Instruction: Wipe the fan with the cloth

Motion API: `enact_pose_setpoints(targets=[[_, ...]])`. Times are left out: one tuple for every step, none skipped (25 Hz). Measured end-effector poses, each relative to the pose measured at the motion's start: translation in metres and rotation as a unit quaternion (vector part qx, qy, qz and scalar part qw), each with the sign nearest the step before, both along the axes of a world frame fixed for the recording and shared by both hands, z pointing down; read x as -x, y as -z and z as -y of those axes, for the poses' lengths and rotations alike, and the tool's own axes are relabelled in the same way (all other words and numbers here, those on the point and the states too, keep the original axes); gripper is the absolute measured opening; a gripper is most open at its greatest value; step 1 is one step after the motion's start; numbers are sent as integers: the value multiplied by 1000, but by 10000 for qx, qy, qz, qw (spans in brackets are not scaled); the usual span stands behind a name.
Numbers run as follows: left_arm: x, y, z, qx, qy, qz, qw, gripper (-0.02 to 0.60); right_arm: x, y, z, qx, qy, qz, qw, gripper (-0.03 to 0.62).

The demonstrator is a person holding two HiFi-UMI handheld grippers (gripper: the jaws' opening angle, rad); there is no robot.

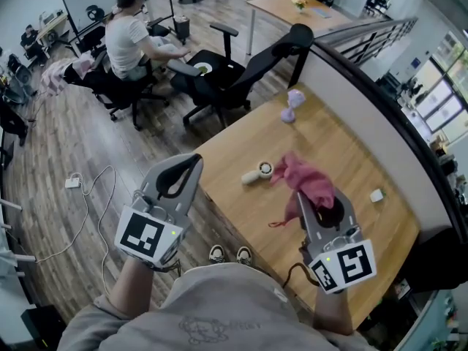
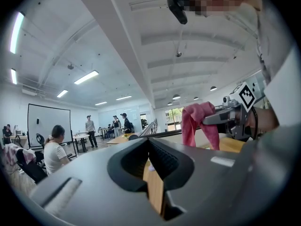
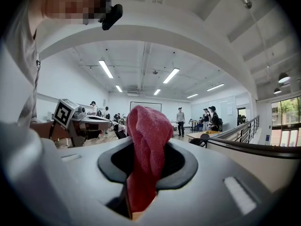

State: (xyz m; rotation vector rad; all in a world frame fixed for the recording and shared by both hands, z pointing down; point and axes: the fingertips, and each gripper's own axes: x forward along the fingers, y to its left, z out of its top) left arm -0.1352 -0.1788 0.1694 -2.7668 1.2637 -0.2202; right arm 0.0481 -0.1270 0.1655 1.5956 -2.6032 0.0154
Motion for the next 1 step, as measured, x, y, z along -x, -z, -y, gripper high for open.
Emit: enact_pose_setpoints(targets=[[2,1,0,-1,20,-40,10000,2,1,0,-1,2,-4,-3,10000,112]])
